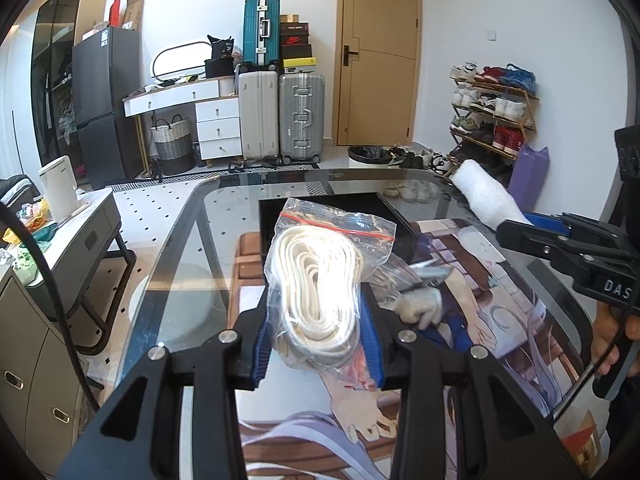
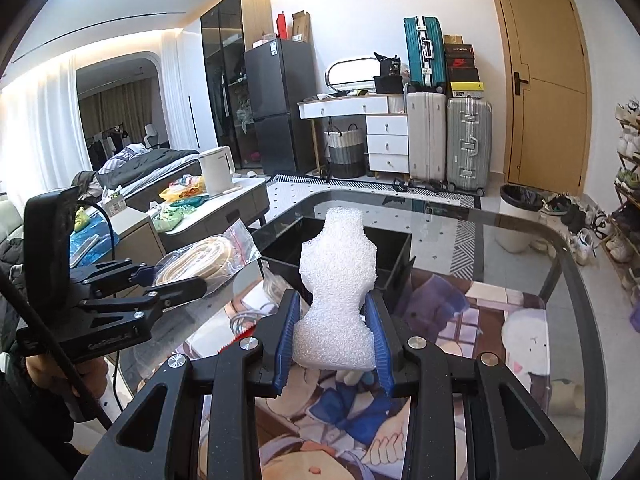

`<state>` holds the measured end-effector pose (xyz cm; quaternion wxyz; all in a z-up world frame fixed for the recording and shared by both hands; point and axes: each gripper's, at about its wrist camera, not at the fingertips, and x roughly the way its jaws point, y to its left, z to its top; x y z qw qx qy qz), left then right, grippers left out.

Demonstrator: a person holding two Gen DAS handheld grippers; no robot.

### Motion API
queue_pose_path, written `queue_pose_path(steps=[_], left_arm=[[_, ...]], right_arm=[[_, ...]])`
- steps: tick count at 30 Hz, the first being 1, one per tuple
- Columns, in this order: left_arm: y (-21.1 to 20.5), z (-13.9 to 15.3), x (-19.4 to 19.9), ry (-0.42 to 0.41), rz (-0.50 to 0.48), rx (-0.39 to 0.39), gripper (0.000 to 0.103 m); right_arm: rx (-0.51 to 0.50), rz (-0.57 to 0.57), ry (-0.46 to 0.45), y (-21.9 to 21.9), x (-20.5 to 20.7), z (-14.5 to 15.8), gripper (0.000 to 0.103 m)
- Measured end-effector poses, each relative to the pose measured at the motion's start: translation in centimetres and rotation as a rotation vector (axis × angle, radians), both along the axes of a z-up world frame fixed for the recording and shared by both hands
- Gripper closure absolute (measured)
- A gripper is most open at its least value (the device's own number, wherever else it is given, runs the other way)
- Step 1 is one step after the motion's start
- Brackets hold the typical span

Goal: Organize soft objects
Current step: 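Lift and carry foam in right gripper while left carries strap bag over black box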

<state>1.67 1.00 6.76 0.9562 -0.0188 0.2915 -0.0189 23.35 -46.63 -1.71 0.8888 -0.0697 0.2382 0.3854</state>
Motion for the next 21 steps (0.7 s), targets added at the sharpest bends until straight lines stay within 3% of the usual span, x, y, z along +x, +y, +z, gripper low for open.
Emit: queue_pose_path(steps=[21], left_arm=[[1.2, 0.7, 5.2, 0.002, 0.012, 0.006, 0.066]], right_arm=[[0.008, 0.005, 0.007, 2.5, 3.4, 1.4, 0.069]])
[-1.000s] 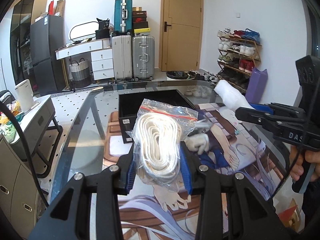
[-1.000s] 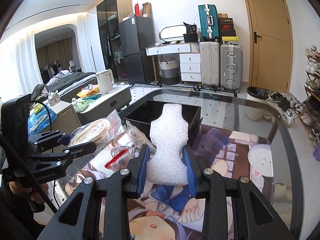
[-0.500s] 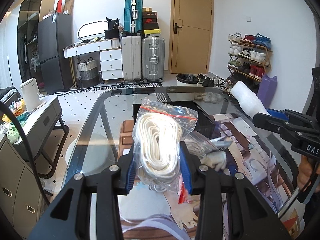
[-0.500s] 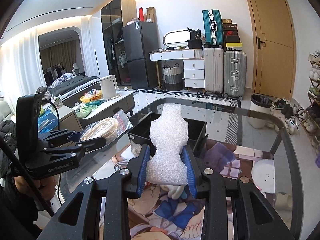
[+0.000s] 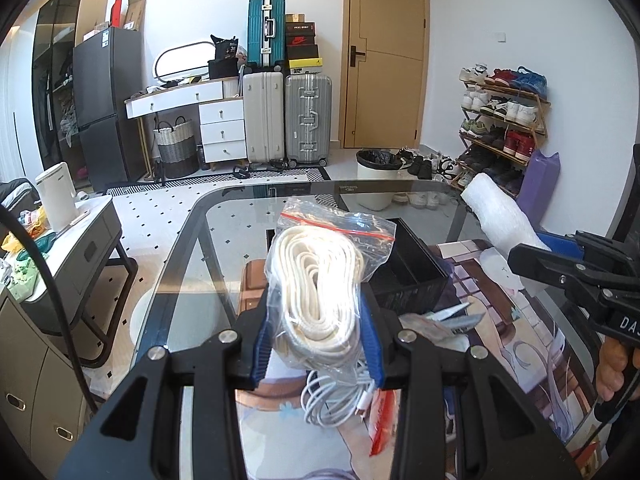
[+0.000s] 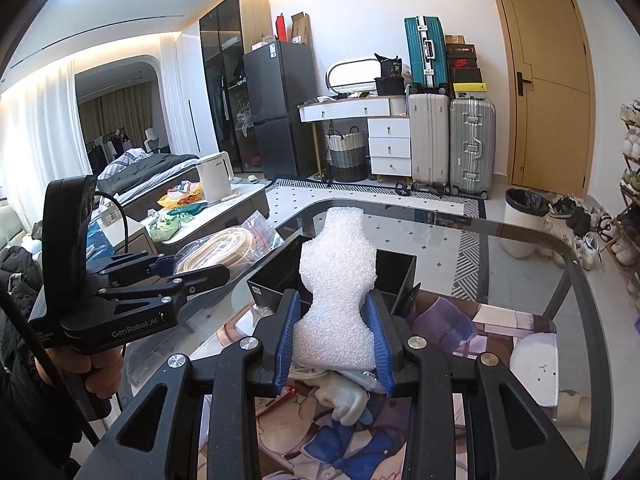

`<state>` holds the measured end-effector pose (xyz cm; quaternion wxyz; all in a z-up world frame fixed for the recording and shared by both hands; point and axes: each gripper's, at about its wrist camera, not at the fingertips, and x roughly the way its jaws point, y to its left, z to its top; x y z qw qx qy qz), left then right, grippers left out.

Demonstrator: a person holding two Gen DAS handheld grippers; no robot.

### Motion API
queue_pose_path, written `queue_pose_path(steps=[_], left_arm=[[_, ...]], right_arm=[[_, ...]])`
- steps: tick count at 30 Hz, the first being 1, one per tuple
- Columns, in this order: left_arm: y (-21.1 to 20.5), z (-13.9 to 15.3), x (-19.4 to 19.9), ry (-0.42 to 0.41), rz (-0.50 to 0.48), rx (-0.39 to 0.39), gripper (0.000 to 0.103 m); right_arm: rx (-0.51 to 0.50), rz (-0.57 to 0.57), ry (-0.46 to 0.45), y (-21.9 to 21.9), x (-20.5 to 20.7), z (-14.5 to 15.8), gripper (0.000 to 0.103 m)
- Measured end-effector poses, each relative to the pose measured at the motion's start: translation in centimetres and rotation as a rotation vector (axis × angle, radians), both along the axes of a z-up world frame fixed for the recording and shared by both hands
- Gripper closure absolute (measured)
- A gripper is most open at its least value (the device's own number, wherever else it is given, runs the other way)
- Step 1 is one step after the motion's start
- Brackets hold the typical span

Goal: Organize soft objects
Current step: 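Lift and carry foam in right gripper while left carries strap bag over black box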

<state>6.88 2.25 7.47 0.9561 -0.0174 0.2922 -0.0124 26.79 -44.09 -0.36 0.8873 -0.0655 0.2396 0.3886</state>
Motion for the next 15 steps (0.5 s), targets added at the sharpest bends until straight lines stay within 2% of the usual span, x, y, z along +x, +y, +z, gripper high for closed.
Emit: queue_pose_path(steps=[15], left_arm=[[1.9, -1.4, 5.1, 0.043, 0.002, -0.024, 0.066]], right_arm=[[-0.056, -0.008, 0.038, 3.3, 4.4, -1.3, 0.069]])
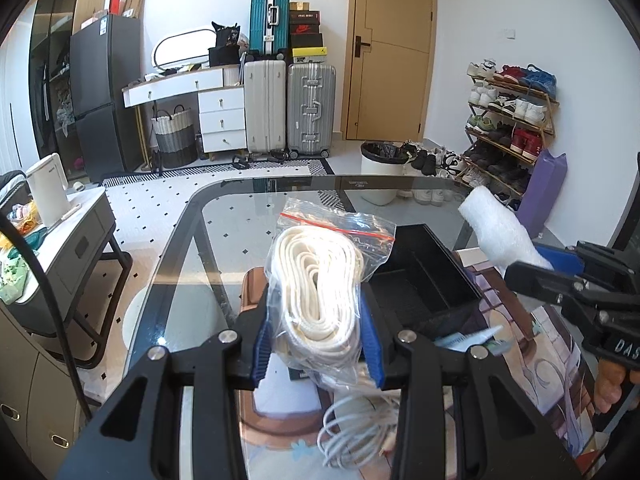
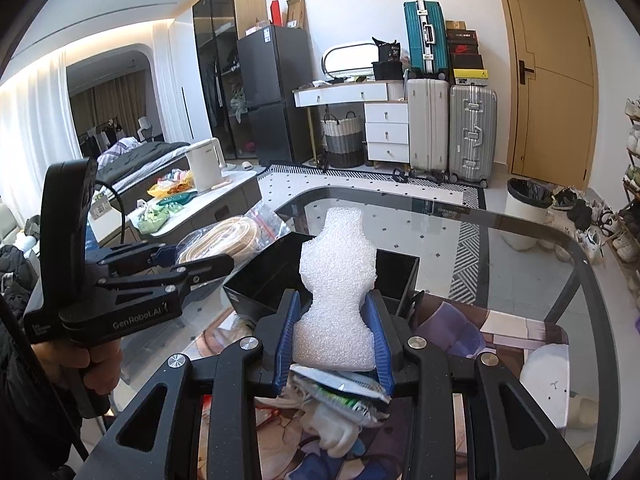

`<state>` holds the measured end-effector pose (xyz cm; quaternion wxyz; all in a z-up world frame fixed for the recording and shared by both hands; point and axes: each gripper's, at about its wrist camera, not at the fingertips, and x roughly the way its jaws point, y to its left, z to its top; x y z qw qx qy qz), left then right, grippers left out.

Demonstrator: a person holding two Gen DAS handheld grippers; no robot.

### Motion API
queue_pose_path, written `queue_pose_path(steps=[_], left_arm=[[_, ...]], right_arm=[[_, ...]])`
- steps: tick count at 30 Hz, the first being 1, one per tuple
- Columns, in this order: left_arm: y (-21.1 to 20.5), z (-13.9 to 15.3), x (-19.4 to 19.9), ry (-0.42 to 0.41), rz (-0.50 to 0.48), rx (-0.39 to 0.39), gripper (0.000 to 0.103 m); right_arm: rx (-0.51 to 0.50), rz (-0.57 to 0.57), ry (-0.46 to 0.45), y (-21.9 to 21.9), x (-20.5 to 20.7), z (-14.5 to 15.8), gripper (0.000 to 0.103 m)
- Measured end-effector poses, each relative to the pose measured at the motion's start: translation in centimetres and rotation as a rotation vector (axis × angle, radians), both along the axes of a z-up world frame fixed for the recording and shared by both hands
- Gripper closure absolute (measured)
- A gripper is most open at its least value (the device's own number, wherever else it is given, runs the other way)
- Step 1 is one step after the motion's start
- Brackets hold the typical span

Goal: Organize soft objects
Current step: 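Lift and carry foam in right gripper while left carries strap bag over black box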

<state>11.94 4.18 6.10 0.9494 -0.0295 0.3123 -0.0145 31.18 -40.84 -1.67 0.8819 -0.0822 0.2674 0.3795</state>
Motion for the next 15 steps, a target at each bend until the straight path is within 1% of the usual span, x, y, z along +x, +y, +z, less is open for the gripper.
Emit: queue_pose_path(steps=[6, 8, 15], left_arm=[[0.9, -0.8, 2.8, 0.022, 0.001, -0.026, 0.066], [1.4, -1.0, 3.2, 0.024, 0.003, -0.04, 0.066], [2.4, -1.5, 5.0, 0.047, -0.015, -0.082, 0.066]], right_arm=[[-0.069, -0.019, -0.006, 1.4, 2.1, -0.8, 0.069], [-0.063, -0.021, 0.0, 1.5, 2.6, -0.9, 0.069], [-0.123, -0.06, 0.005, 2.3, 4.5, -1.3, 0.069]])
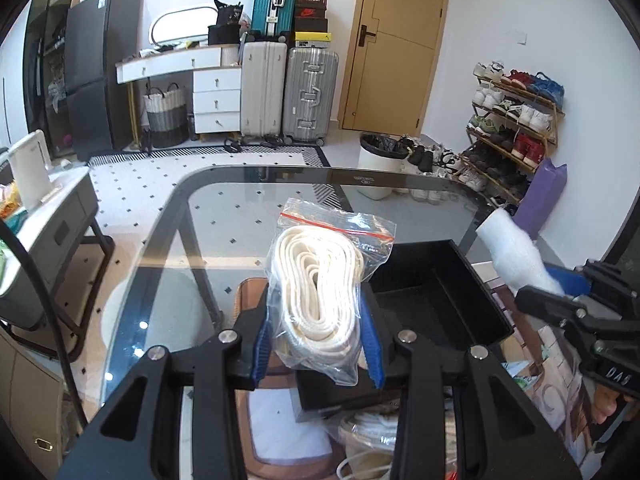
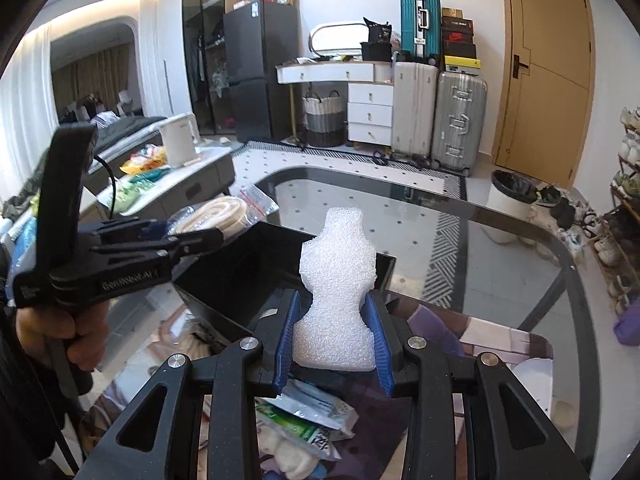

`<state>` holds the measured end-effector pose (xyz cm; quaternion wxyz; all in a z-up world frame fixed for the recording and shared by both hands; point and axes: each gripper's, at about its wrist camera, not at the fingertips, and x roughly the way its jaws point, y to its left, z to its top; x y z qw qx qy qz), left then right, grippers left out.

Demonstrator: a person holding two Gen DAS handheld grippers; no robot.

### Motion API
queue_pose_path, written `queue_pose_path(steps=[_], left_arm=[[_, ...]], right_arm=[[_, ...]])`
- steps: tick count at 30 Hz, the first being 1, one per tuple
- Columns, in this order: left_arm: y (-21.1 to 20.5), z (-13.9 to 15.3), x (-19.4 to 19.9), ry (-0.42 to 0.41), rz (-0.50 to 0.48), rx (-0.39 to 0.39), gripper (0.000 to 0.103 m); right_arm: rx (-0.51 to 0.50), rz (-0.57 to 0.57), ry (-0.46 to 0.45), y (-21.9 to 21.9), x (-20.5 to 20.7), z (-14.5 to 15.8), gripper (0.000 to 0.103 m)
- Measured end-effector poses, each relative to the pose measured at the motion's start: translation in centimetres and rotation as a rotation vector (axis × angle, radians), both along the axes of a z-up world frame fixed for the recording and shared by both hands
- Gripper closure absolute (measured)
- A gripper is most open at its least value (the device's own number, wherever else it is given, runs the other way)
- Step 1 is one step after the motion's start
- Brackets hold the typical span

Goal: Organize soft objects
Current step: 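Lift and carry foam in right gripper while left carries strap bag over black box, then open right gripper dropping foam into black box while left gripper releases strap bag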

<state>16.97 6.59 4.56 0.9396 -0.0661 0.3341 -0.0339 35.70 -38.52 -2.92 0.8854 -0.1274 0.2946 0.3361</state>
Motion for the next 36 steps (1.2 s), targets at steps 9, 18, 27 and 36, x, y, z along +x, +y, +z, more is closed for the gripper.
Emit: queue_pose_path(steps=[9, 18, 27, 36], left_arm=[[-0.9, -0.3, 1.2, 0.013, -0.05, 0.056, 0.066], [-1.6, -1.4, 2.2, 0.053, -0.084, 0.08, 0.066], [-1.9, -1.5, 2.8, 0.068, -0.1, 0.086, 0.066], [-2.7, -1.4, 3.2, 0.083, -0.122, 0.079, 0.066]], right_arm=[[-0.019, 0.018, 0.018, 1.4, 1.1, -0.6, 0.069], [-0.045, 0.013, 0.026, 3.1, 2.3, -0.9, 0.069], [-0.071, -0.003, 0.039, 3.4, 3.0, -1.7, 0.069], [-0.074, -0.002, 0.056, 3.0, 3.4, -2.1, 0.069]])
